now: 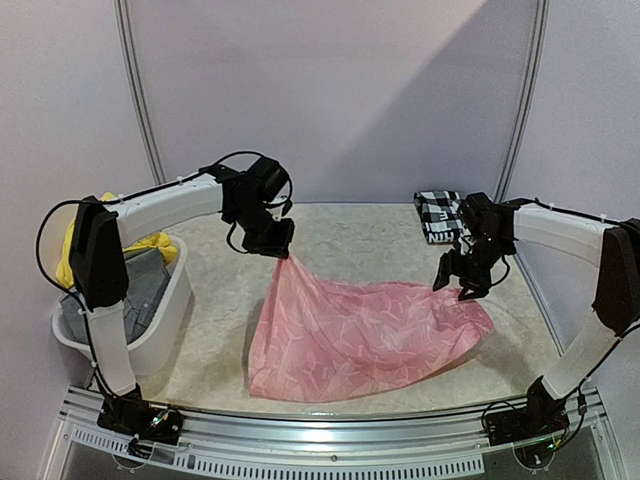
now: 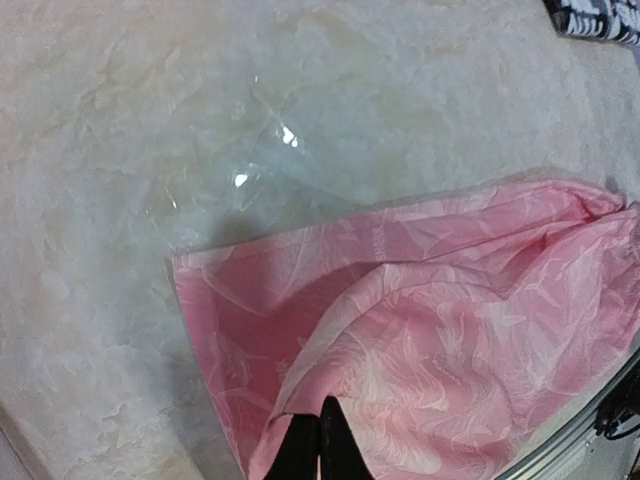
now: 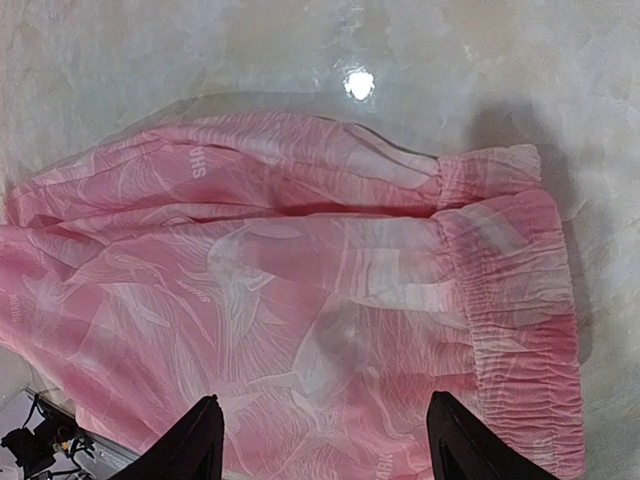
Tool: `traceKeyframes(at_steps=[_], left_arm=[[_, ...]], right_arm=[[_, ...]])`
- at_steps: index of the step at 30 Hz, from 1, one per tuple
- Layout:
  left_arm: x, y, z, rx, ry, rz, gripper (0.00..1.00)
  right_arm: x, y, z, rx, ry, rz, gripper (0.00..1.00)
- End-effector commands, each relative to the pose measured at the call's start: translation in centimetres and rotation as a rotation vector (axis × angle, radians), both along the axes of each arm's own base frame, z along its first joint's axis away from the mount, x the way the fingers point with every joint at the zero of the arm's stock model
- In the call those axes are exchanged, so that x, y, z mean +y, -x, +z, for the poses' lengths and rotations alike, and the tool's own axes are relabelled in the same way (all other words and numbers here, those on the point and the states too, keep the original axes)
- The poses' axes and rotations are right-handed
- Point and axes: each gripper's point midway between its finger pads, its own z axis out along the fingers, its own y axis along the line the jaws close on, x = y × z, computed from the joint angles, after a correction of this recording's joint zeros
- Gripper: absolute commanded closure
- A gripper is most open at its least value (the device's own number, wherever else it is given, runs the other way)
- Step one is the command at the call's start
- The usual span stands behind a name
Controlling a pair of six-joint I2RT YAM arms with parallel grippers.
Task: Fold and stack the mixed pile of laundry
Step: Adjust the rectangle-folded shorts at the center of the board.
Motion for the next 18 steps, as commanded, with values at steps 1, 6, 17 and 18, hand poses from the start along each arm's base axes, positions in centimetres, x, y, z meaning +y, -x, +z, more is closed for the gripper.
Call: traceKeyframes(at_steps=[1, 6, 17, 18], left_arm=[[0.7, -2.1, 2.6, -0.070, 0.020, 0.010, 1.00], [1.2, -4.5, 1.6, -0.098, 0.027, 0.038, 1.00], [2.4, -7.2, -3.5, -0.081, 0.008, 0.090, 1.00], [2.3, -7.2, -3.8, -0.073, 0.011, 0.083, 1.00]], right_arm=[[-1.3, 0.1, 0.4, -0.014, 0.035, -0.043, 0.30], [-1.5, -0.4, 0.8, -0.033, 0.033, -0.067, 0.30], [-1.5, -4.2, 2.0, -0.157, 0.071, 0.033, 0.31], [-1.7, -4.6, 2.0, -0.161, 0.095, 0.050, 0.31]])
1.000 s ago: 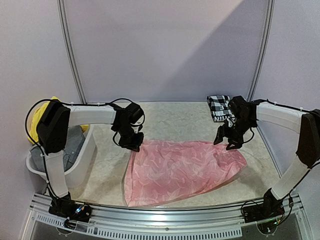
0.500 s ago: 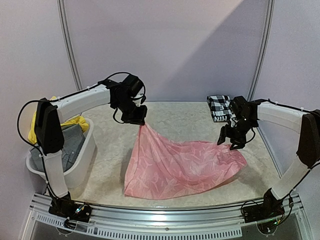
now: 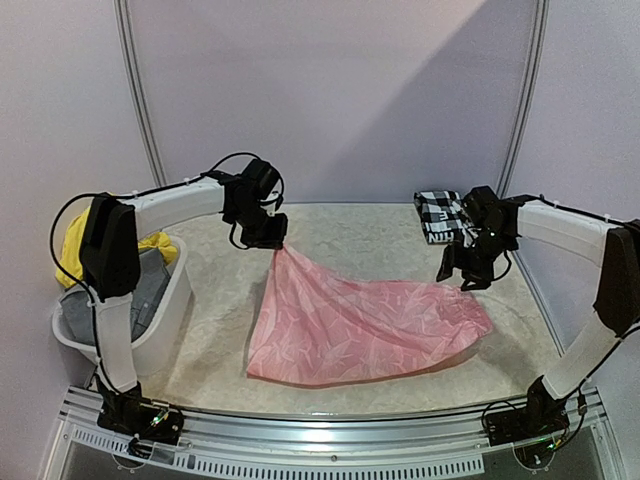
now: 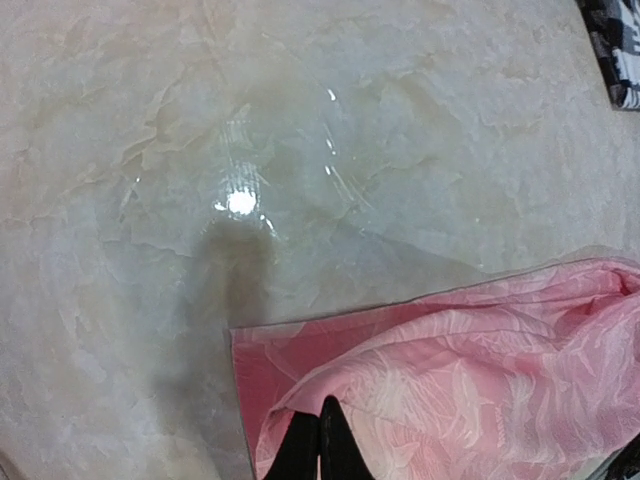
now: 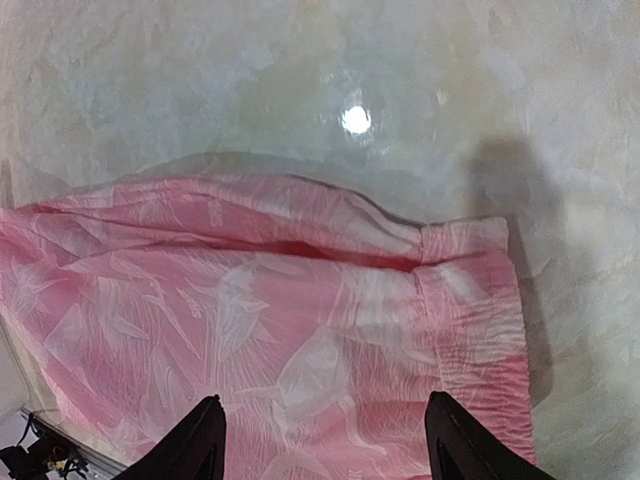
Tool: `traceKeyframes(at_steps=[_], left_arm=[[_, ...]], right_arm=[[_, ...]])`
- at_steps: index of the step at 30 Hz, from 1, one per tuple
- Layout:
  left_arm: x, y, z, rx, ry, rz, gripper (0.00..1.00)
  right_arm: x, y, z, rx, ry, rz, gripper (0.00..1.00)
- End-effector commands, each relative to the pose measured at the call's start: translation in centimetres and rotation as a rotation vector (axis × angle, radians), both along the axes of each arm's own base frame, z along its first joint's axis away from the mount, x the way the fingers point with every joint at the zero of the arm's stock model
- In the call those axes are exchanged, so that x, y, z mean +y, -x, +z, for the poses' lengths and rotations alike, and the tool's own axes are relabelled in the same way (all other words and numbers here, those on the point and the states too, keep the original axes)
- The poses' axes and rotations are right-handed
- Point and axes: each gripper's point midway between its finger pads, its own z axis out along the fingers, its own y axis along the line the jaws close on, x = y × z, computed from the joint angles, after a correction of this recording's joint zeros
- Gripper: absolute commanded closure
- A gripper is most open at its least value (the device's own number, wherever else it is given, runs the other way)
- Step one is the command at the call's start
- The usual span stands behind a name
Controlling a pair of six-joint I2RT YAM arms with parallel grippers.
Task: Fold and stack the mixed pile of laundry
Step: Adjust the rectangle-folded shorts at the center of the board.
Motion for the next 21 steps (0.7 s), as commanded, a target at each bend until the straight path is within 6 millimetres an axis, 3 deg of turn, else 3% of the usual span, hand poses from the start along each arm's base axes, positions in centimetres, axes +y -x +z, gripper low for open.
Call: traceKeyframes(at_steps=[1, 5, 11, 16, 21], left_arm=[[0.0, -1.4, -1.8, 0.010, 0.005, -0.006, 1.00], [-0.2, -1.2, -2.5, 0.029, 0.005, -0.019, 1.00], [-0.1, -0.7, -3.4, 0.055, -0.005, -0.031, 1.00], [-0.1, -0.4, -4.0, 0.072, -0.008, -0.040, 1.00], [-0.2, -0.3, -4.2, 0.081, -0.008, -0.047, 1.00]], right_arm=[[-1.0, -3.0, 0.5, -0.068, 0.110, 0.096, 0.30], [-1.4, -4.2, -1.1, -0.029, 0.191, 0.174, 0.28], [-0.9, -4.1, -4.0, 0.050, 0.201, 0.302, 0.29], [1.2, -3.8, -4.1, 0.030, 0.095, 0.436, 0.33], [1.4, -3.7, -4.9, 0.043, 0.092, 0.504, 0.42]])
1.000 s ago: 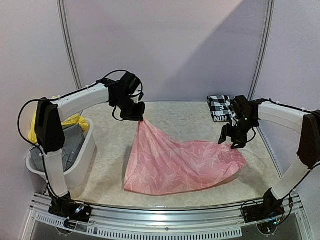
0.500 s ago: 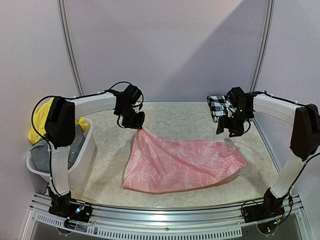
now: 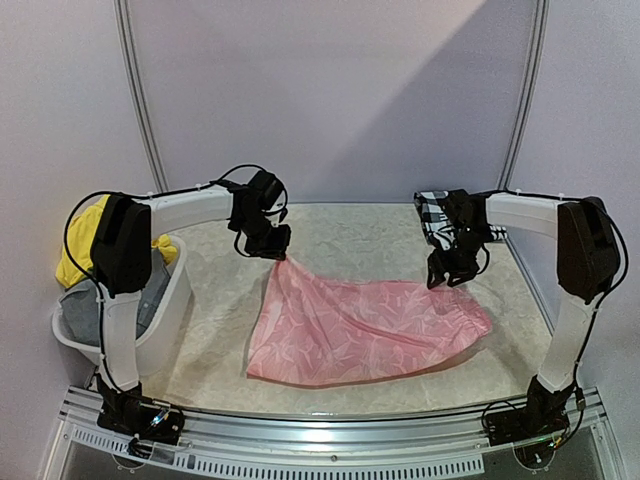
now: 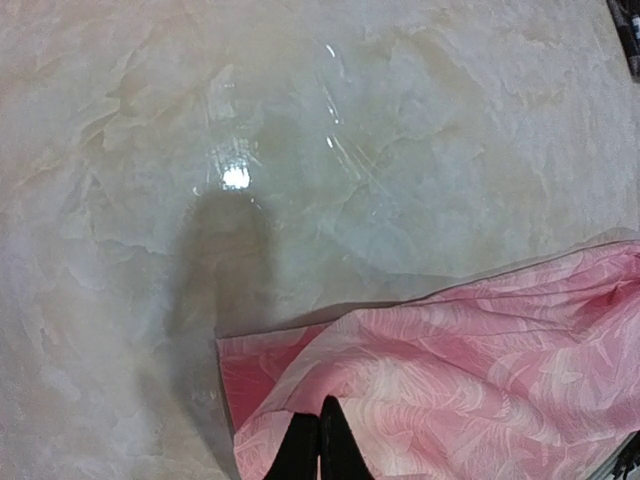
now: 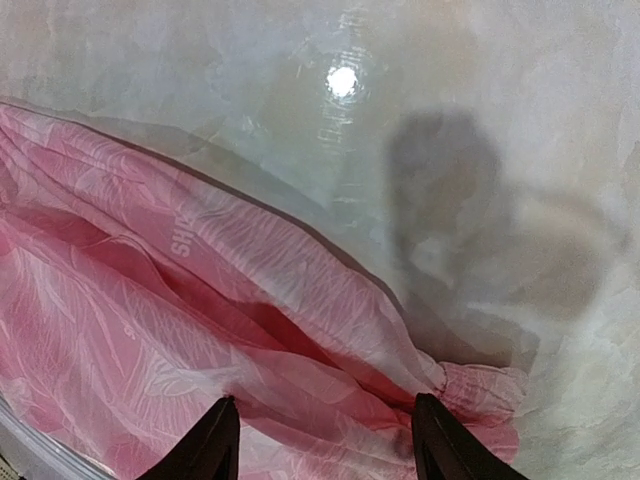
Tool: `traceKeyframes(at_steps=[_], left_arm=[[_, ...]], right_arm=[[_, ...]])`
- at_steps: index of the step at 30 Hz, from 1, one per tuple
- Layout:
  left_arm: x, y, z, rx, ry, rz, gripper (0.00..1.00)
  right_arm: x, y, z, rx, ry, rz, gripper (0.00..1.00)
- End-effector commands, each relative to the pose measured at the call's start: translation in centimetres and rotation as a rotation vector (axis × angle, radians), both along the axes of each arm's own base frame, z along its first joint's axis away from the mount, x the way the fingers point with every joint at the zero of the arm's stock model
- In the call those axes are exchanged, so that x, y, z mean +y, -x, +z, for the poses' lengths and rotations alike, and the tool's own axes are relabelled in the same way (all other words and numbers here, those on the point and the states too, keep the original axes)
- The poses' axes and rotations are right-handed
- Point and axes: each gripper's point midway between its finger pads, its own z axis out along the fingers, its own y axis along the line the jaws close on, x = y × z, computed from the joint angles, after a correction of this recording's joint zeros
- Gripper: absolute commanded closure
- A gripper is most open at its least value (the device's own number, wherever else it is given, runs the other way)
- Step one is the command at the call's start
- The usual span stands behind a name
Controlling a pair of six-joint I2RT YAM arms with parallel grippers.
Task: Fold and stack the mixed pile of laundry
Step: Adjust the rectangle-folded shorts at the center of the board.
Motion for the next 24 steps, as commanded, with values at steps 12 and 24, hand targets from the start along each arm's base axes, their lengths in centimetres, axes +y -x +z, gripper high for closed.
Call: traceKeyframes(at_steps=[12, 24], left_arm=[[0.2, -0.7, 0.4, 0.001, 0.001, -0.026, 1.00], [0.9, -1.1, 5.0, -0.071, -0.008, -0.014, 1.00]], right_arm=[[0.4, 0.0, -1.8, 0.055, -0.009, 0.111, 0.98], [-1.1, -0.9, 2.4, -0.025, 0.065, 0.047, 1.00]])
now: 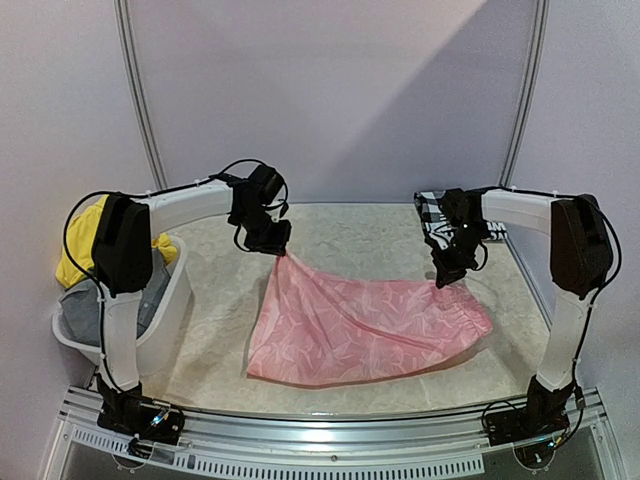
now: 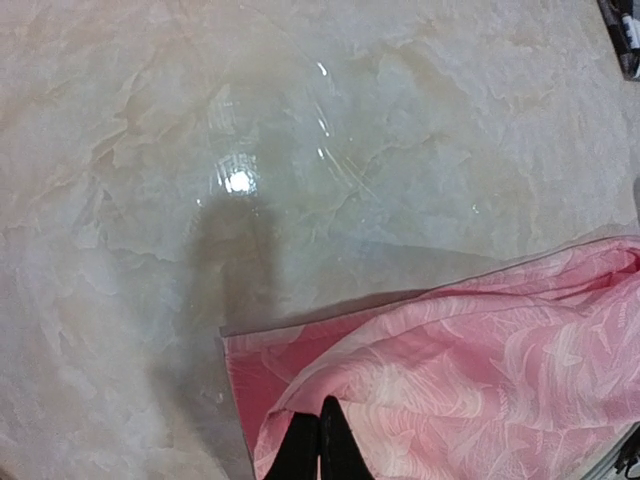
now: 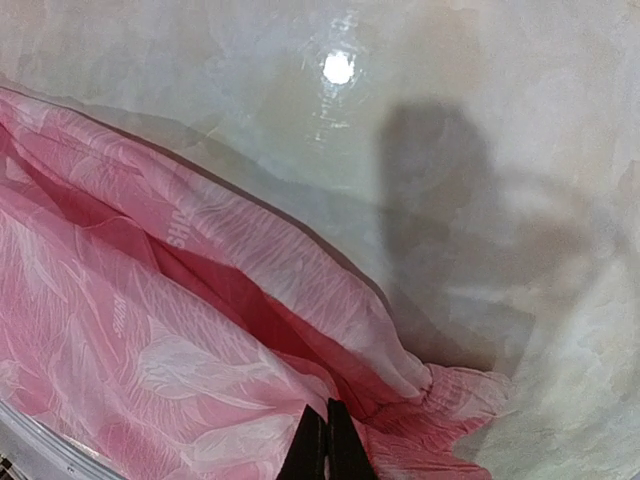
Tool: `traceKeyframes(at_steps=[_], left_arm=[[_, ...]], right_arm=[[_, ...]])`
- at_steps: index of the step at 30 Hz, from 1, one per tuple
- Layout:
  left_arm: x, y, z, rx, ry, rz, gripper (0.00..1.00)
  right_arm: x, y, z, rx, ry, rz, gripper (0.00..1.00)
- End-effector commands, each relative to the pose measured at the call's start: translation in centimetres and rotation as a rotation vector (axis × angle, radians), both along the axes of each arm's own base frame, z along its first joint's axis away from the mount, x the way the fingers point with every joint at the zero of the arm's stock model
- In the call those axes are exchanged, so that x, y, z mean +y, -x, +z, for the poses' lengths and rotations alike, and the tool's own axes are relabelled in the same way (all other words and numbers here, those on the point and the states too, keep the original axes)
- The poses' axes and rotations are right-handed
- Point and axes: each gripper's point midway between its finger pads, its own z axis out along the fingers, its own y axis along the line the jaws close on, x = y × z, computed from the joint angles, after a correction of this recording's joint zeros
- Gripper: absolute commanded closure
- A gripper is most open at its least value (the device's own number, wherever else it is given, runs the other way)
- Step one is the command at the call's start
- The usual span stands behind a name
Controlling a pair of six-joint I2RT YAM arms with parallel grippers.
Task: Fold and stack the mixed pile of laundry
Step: Adjust the rectangle-folded shorts at the center of the board.
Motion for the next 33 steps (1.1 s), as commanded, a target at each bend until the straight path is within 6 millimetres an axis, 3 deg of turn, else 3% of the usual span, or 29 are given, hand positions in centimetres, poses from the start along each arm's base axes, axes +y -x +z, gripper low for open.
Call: traceKeyframes(at_steps=[1, 12, 18, 21, 22, 24, 26, 29, 33], left_arm=[[1.0, -0.8, 3.8, -0.066, -0.001, 0.005, 1.00], [2.8, -1.2, 1.7, -0.029, -0.083, 0.017, 1.00], [2.8, -1.7, 0.2, -0.008, -0.095, 0.024, 1.00], [2.7, -2.4, 0.1, -0.014, -0.092, 0.055, 0.99], [2.6, -2.6, 0.3, -0.013, -0.090, 0.067, 0.94], [3.0, -3.1, 1.0, -0.032, -0.109, 0.099, 0.74], [3.1, -3.2, 2.2, -0.062, -0.120, 0.112, 0.56], [3.6, -3.0, 4.4, -0.121, -0.165, 0.128, 0.05], [3.1, -1.7, 7.2, -0.194, -0.222, 0.091, 0.00]], right_arm=[[-1.3, -0.7, 2.6, -0.059, 0.050, -0.042, 1.00], [-2.6, -2.2, 1.1, -0.054, 0.096, -0.140, 1.00], [-2.5, -3.2, 0.5, -0.049, 0.101, -0.173, 1.00], [-2.8, -3.8, 0.3, -0.052, 0.120, -0.204, 0.89], [-2.7, -4.1, 0.4, -0.053, 0.117, -0.216, 0.82], [-2.6, -4.7, 1.0, -0.063, 0.104, -0.238, 0.59], [-2.4, -5.0, 1.8, -0.066, 0.081, -0.265, 0.50], [-2.6, -5.2, 3.6, -0.100, 0.054, -0.300, 0.32], [-3.7, -3.9, 5.7, -0.120, -0.018, -0.372, 0.20]])
